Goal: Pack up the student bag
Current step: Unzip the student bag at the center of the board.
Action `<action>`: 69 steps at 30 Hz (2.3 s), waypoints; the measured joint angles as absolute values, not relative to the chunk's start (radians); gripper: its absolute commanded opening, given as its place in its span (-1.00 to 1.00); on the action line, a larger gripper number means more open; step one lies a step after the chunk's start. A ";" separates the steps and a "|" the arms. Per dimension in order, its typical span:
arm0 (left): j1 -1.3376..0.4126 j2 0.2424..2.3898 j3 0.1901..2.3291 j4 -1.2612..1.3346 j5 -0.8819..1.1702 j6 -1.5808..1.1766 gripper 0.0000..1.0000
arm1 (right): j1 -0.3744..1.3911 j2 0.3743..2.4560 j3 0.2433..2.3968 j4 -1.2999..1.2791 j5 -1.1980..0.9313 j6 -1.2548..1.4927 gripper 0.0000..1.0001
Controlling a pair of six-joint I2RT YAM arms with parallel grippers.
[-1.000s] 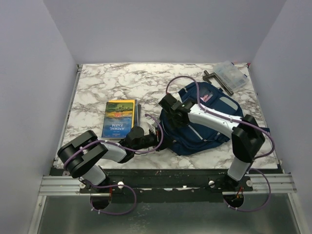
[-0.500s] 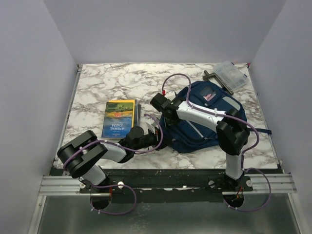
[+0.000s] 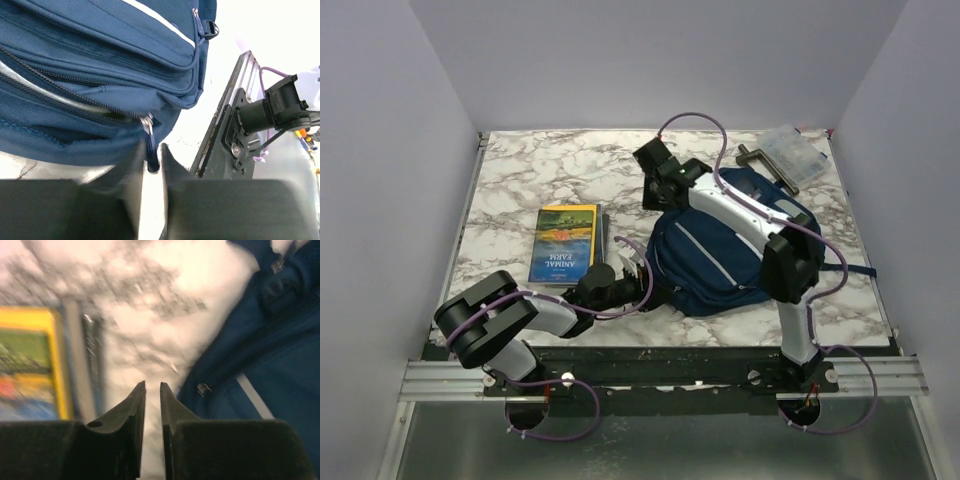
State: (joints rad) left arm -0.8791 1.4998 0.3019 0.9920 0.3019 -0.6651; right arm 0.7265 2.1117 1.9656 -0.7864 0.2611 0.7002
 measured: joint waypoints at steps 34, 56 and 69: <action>-0.714 1.201 0.686 -0.038 0.223 -0.941 -0.01 | 1.032 1.507 1.046 -0.755 0.318 1.010 -0.02; -0.706 1.541 0.890 -0.103 0.215 -1.029 -0.21 | 1.032 1.470 1.053 -0.752 0.335 0.839 -0.99; -0.663 1.581 0.957 -0.153 0.242 -0.899 -1.00 | 1.030 1.415 1.047 -0.807 0.298 0.846 -0.99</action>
State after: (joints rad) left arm -0.6628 1.5806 0.9569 -0.1528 0.2417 -0.8989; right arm 1.0298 1.4155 1.0470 -0.8070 0.2977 0.8459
